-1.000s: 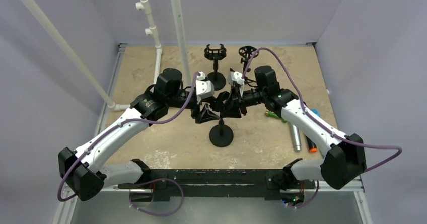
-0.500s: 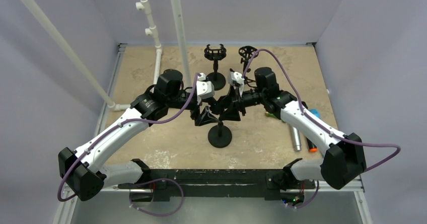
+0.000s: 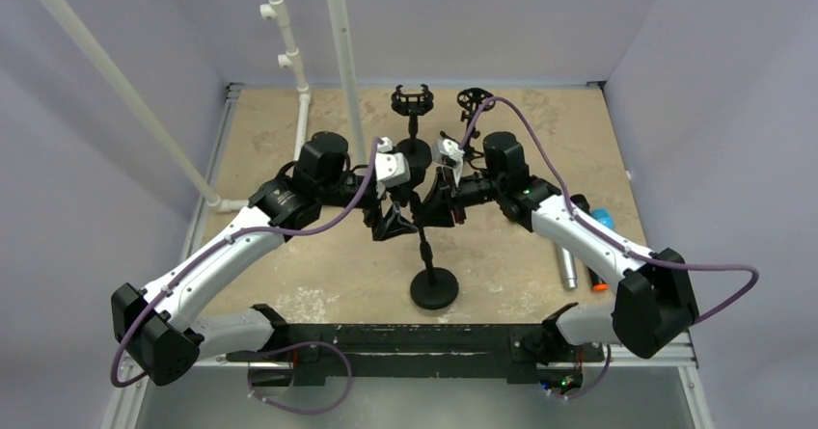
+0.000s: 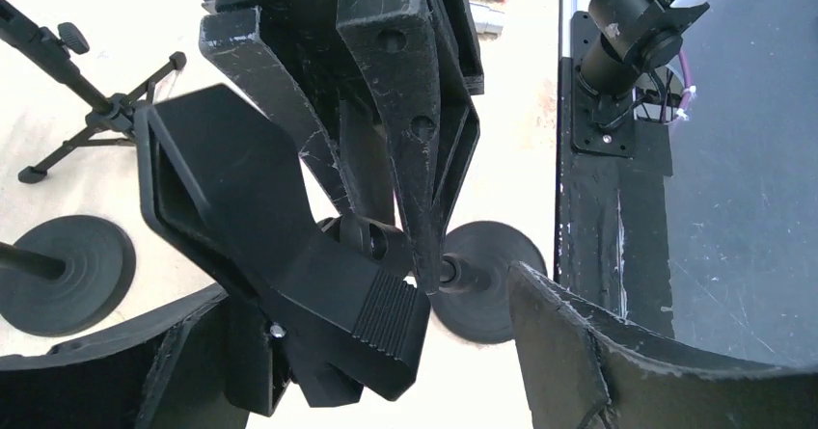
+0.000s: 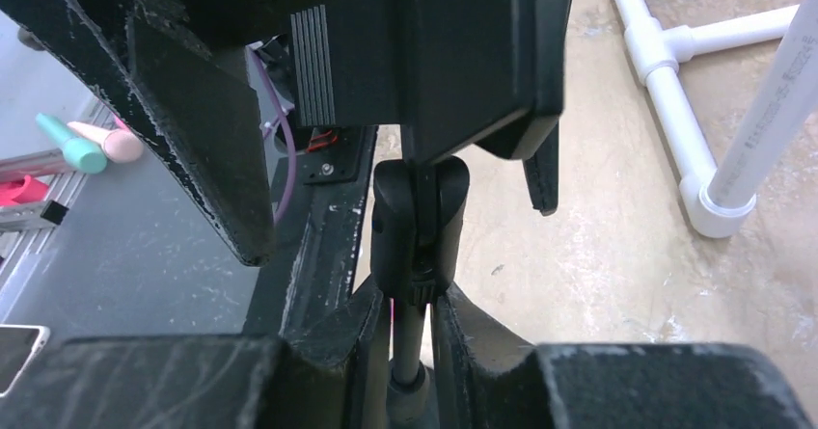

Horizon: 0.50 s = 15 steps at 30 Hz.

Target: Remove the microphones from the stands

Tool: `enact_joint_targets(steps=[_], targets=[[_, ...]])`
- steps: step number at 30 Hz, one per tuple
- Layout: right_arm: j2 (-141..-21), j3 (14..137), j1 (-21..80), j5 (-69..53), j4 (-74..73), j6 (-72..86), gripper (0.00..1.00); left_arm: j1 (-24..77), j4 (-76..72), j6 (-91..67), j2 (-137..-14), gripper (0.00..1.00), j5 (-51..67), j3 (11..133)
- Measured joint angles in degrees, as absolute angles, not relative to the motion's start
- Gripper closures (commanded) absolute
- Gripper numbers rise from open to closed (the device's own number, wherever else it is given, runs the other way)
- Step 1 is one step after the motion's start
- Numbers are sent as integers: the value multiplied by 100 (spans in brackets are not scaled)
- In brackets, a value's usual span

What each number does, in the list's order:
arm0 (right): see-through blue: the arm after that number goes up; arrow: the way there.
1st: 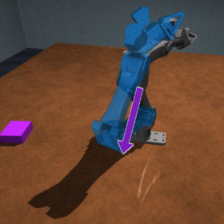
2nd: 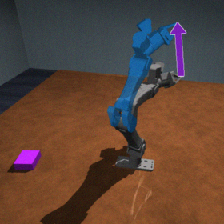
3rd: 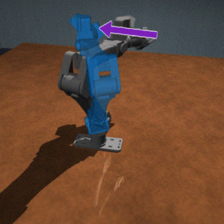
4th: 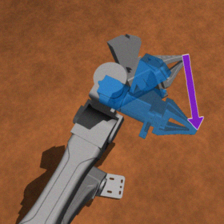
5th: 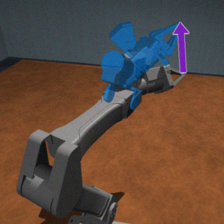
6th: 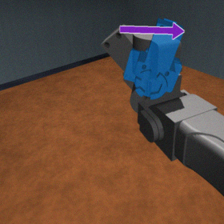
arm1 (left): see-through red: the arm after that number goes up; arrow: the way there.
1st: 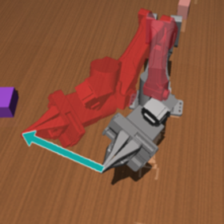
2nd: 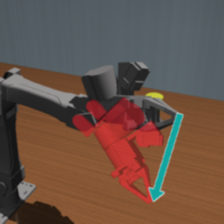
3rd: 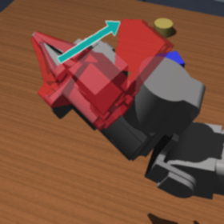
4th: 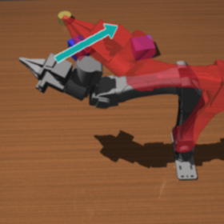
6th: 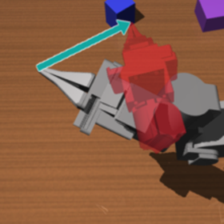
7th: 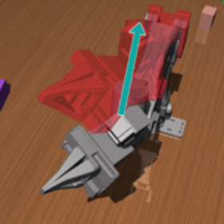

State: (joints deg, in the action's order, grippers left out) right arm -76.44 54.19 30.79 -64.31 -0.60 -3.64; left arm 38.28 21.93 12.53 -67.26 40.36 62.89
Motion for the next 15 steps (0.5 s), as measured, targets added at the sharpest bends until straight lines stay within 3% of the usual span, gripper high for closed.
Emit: enact_joint_targets(steps=[15], targets=[[-7509, 5483, 2871, -6121, -414, -340, 100, 3509, 2198, 1199, -6368, 12, 3557, 6287]])
